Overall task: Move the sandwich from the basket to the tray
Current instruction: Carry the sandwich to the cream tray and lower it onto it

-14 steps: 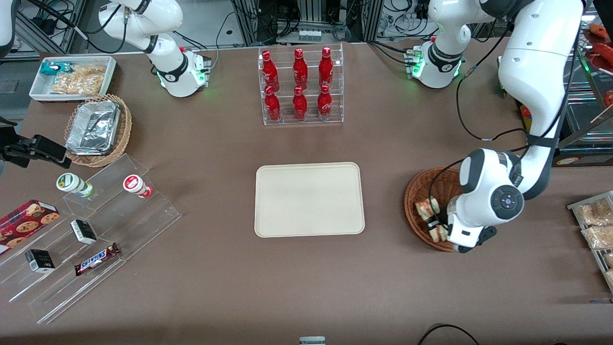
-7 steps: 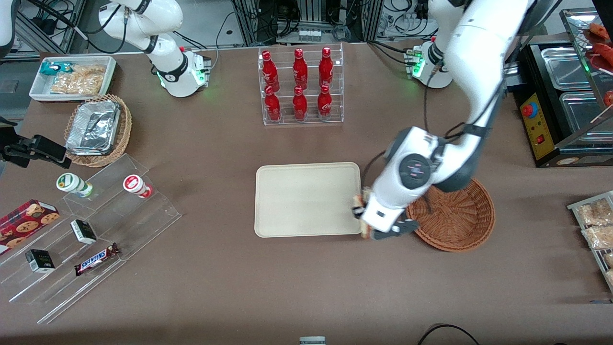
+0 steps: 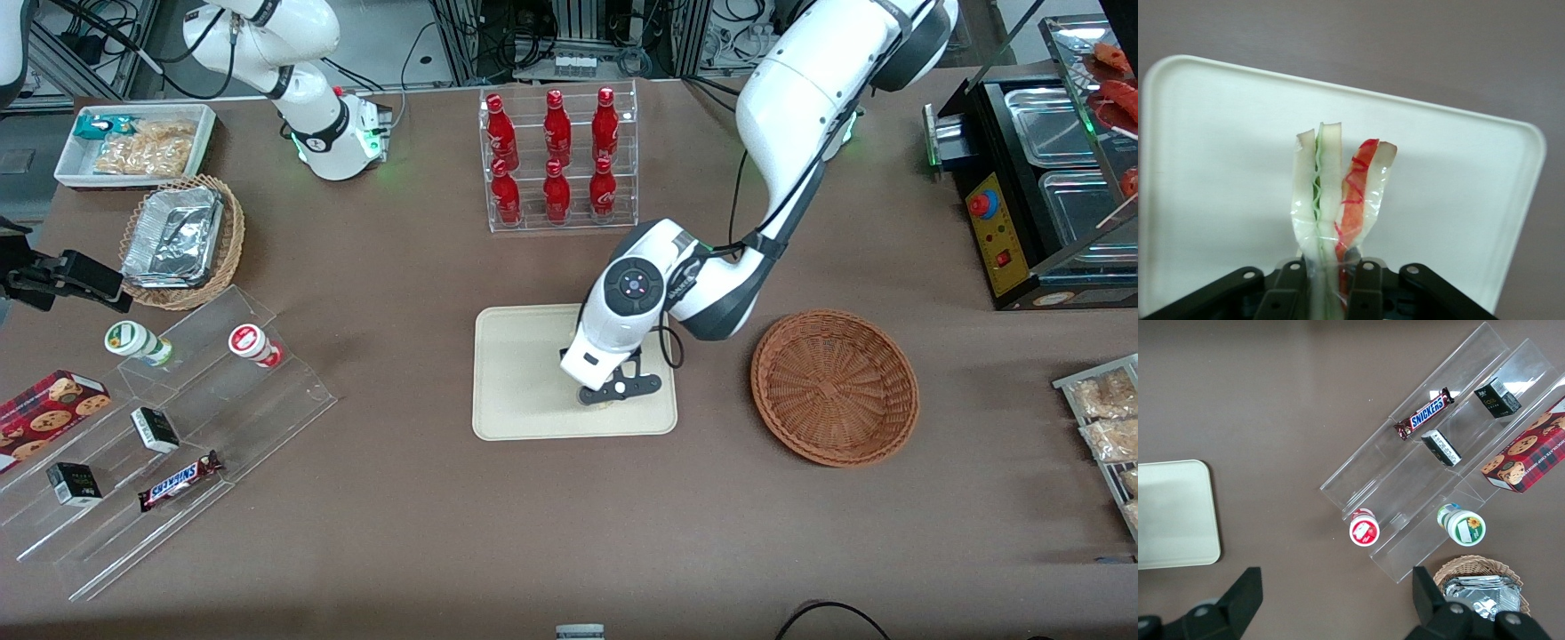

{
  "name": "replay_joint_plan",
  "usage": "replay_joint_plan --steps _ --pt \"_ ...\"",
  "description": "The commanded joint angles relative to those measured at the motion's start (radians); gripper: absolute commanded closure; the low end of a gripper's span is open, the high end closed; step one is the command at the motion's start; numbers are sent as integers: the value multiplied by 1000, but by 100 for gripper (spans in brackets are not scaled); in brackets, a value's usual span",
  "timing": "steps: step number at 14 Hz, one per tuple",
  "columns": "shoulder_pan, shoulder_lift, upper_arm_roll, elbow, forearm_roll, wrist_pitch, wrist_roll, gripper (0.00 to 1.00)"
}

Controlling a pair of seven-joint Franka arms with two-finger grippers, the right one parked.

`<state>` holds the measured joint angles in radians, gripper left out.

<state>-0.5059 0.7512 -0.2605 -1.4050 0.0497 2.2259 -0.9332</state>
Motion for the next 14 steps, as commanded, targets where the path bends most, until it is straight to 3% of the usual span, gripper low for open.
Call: replay_joint_plan --steps 1,5,6,10,14 --pt "-32 65 20 81 2 15 -53 48" --pt "-33 68 21 81 2 15 -56 17" --pt "-33 66 23 81 2 15 -56 3" --pt "-23 -1 90 78 51 -9 -44 0" --pt "-14 -172 223 46 30 -207 39 0"
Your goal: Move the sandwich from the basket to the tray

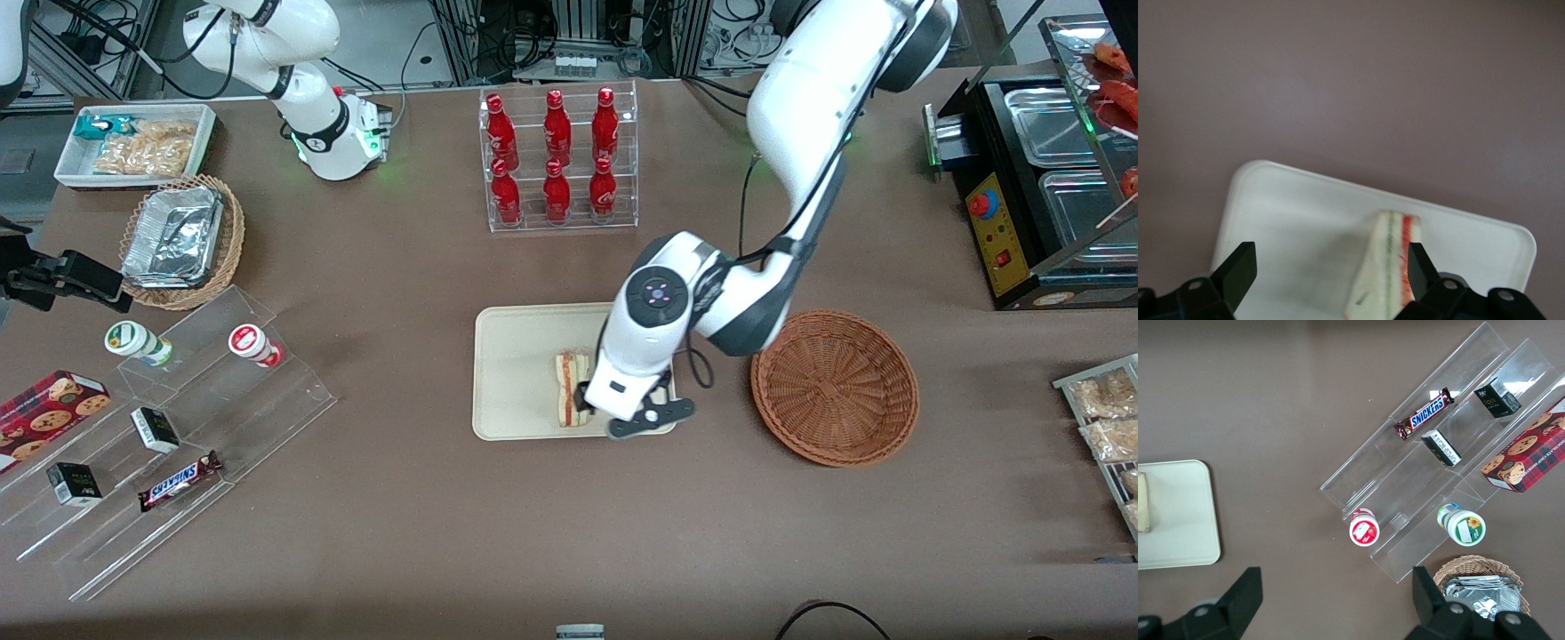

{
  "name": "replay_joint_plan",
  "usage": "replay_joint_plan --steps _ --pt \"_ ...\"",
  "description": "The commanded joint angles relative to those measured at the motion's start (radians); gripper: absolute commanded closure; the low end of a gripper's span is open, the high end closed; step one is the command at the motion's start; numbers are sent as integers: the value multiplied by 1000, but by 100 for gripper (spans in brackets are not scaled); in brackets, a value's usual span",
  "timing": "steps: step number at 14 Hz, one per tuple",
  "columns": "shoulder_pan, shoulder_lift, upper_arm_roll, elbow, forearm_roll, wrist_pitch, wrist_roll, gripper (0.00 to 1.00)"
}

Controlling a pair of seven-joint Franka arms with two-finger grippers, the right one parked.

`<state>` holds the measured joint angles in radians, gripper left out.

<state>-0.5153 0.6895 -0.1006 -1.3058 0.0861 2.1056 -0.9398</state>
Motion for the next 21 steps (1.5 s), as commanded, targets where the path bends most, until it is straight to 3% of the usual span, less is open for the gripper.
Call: replay_joint_plan --steps 1,3,5,7,10,13,14,15,17,18,21 --pt "-5 -143 108 -76 -26 -114 87 0" --pt "-5 -208 223 -107 -97 -185 229 0" --pt "-6 -258 364 -105 -166 -353 486 0" --pt "-8 -320 474 -105 -196 -476 649 0" --pt "-9 -425 554 -104 -189 -652 766 0" --pt "-5 -470 550 -101 -186 -723 770 0" --pt "-3 -476 541 -101 -187 -734 765 0" --pt "94 -482 473 -101 -193 -746 759 0" --pt "358 -542 144 -101 -181 -756 759 0" --pt "427 -557 57 -104 -172 -756 757 0" --pt "514 -668 -66 -220 -45 -757 754 0"
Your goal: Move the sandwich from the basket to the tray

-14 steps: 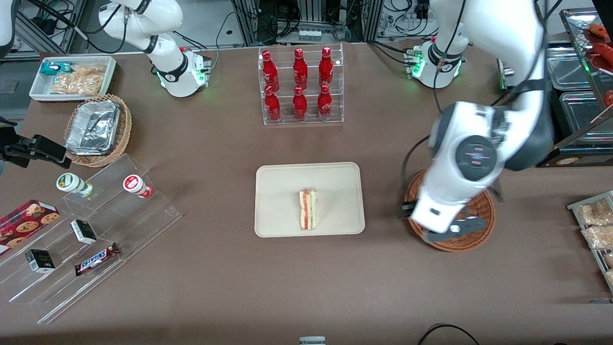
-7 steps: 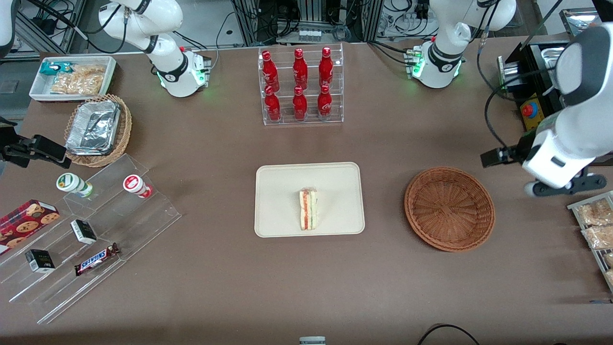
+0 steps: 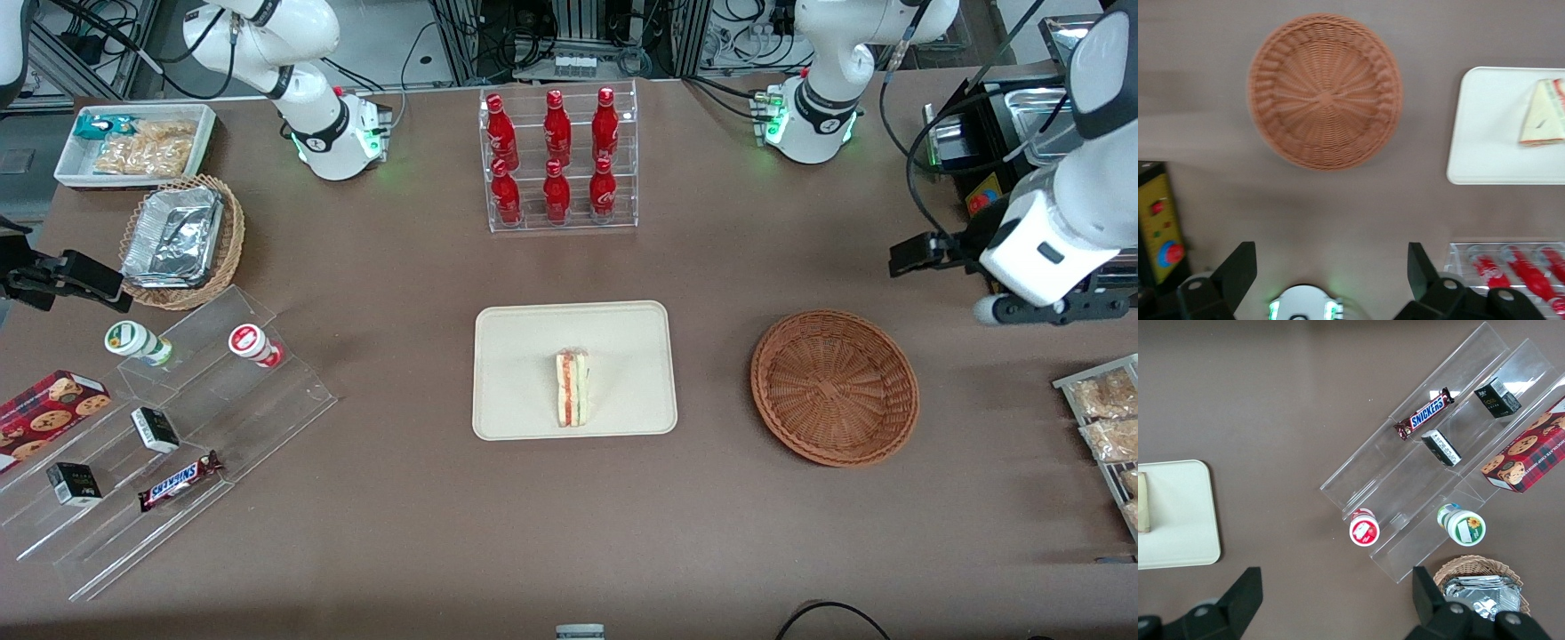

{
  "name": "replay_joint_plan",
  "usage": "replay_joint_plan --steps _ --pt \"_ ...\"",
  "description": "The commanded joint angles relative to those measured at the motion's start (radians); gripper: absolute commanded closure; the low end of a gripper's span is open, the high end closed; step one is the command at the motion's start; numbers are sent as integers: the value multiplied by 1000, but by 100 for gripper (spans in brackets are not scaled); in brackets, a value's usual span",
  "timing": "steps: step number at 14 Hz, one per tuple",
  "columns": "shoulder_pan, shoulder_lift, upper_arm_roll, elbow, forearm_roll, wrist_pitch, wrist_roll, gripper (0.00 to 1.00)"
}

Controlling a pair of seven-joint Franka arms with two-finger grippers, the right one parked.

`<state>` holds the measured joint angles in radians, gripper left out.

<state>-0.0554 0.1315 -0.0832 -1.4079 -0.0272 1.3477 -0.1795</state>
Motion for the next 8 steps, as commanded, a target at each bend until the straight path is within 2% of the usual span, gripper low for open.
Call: replay_joint_plan --steps 1,3,8 --pt "101 -145 -131 -172 75 14 -5 0" --pt "181 -161 -208 -191 69 31 -9 0" --pt "178 -108 -214 -112 65 28 -12 0"
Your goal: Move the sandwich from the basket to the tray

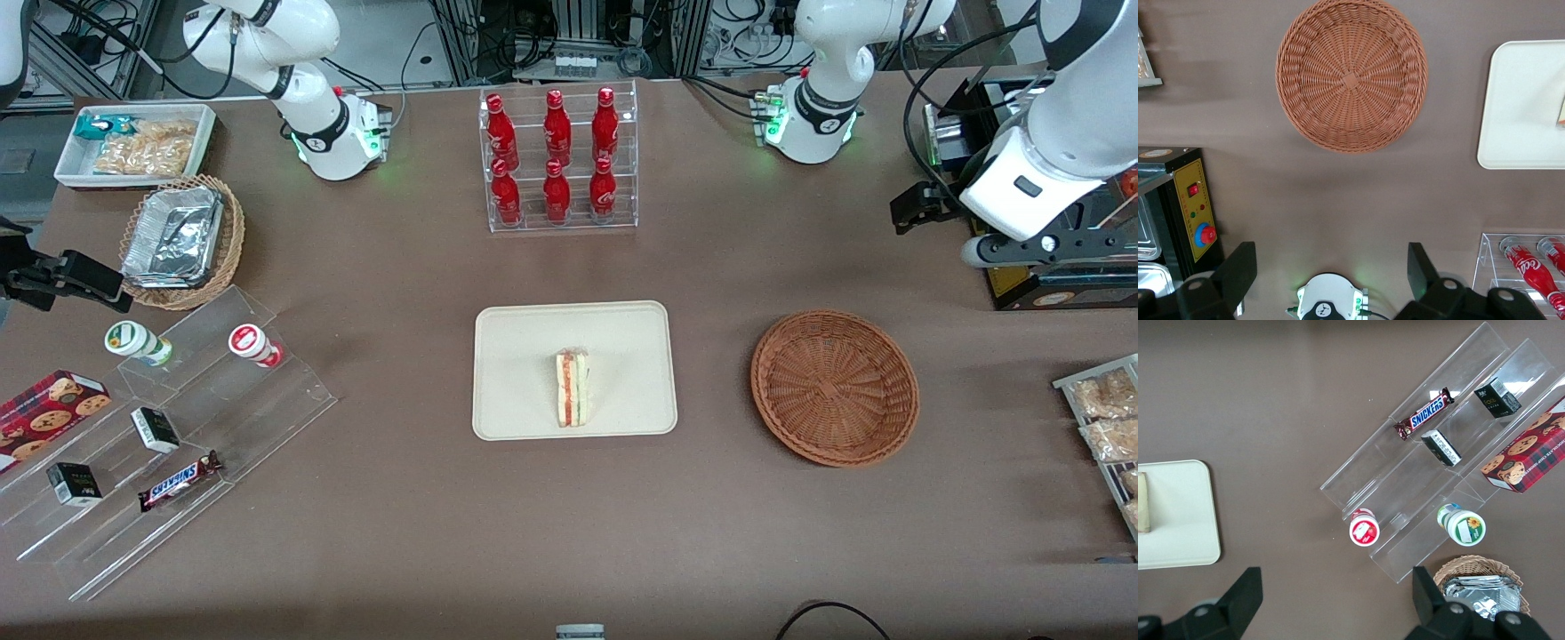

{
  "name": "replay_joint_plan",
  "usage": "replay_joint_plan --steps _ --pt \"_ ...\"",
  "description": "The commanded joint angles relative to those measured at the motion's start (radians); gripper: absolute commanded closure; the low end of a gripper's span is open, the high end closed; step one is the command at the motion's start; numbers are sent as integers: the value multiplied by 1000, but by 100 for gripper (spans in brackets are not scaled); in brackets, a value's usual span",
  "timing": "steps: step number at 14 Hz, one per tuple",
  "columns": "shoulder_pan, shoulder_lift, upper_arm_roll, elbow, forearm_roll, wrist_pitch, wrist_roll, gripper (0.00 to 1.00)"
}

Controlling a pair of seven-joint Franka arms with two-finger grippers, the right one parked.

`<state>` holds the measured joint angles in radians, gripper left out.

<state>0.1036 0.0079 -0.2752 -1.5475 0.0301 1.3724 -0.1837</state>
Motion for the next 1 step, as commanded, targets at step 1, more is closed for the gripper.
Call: replay_joint_plan --steps 1 --pt "19 14 -24 24 8 4 -8 0"
